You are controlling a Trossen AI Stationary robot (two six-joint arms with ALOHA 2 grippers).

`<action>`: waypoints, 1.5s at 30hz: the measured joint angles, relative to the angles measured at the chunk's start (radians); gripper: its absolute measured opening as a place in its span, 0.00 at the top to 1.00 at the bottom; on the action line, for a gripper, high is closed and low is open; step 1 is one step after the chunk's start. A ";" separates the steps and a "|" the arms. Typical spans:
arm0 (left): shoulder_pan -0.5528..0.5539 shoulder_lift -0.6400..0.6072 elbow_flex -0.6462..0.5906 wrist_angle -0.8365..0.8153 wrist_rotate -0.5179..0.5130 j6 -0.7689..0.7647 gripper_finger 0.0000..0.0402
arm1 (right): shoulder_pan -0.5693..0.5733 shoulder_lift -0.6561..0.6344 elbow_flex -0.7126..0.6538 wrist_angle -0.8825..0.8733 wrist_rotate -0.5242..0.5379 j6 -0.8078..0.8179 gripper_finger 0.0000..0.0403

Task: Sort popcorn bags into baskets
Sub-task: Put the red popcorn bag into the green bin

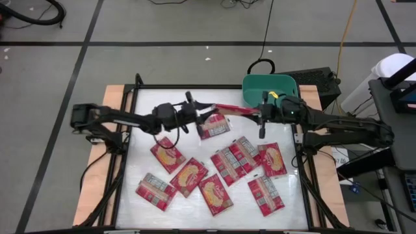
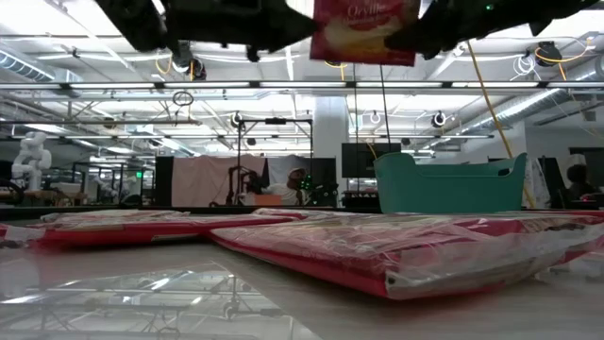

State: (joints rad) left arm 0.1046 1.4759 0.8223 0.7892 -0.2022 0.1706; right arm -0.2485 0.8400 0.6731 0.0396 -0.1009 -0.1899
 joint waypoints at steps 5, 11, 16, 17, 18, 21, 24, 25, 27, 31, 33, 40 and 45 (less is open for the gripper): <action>-0.006 -0.182 0.007 -0.230 -0.015 -0.018 0.55 | 0.000 -0.001 0.000 -0.142 -0.003 0.018 0.97; -0.006 -0.214 0.113 -0.503 0.077 -0.064 0.50 | 0.000 0.021 0.000 -0.150 -0.002 0.021 0.96; -0.006 -0.100 0.232 -0.601 0.123 -0.028 0.50 | 0.000 0.028 0.000 -0.138 -0.001 0.010 0.95; -0.006 -0.069 0.260 -0.620 0.127 -0.021 0.50 | 0.000 0.029 0.000 -0.133 -0.001 0.010 0.96; -0.003 -0.041 0.284 -0.647 0.131 -0.015 0.50 | 0.000 0.029 0.000 -0.134 -0.001 0.010 0.96; 0.005 0.046 0.358 -0.688 0.162 0.003 0.50 | 0.000 0.029 0.000 -0.126 -0.001 0.010 0.96; 0.016 0.105 0.414 -0.727 0.172 0.012 0.50 | 0.000 0.029 0.000 -0.128 0.002 0.010 0.96; 0.020 0.117 0.429 -0.737 0.173 0.013 0.50 | 0.000 0.029 0.000 -0.130 0.002 0.010 0.96; 0.025 0.130 0.448 -0.766 0.174 0.026 0.52 | 0.000 0.029 0.000 -0.130 0.002 0.010 0.96; 0.030 0.139 0.461 -0.770 0.175 0.035 0.65 | 0.000 0.029 0.000 -0.135 0.033 -0.006 0.96; 0.031 0.139 0.463 -0.767 0.175 0.038 0.75 | 0.000 0.029 0.000 -0.137 0.074 -0.009 0.96; 0.055 0.139 0.463 -0.768 0.178 0.054 0.96 | 0.000 0.029 0.000 -0.128 0.106 -0.028 0.96; 0.069 0.139 0.463 -0.755 0.203 0.070 0.92 | 0.000 0.029 0.000 -0.119 0.197 -0.004 0.93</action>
State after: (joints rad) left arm 0.1740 1.6150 1.2850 0.0345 0.0012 0.2403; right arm -0.2485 0.8692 0.6731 -0.0792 0.0964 -0.1939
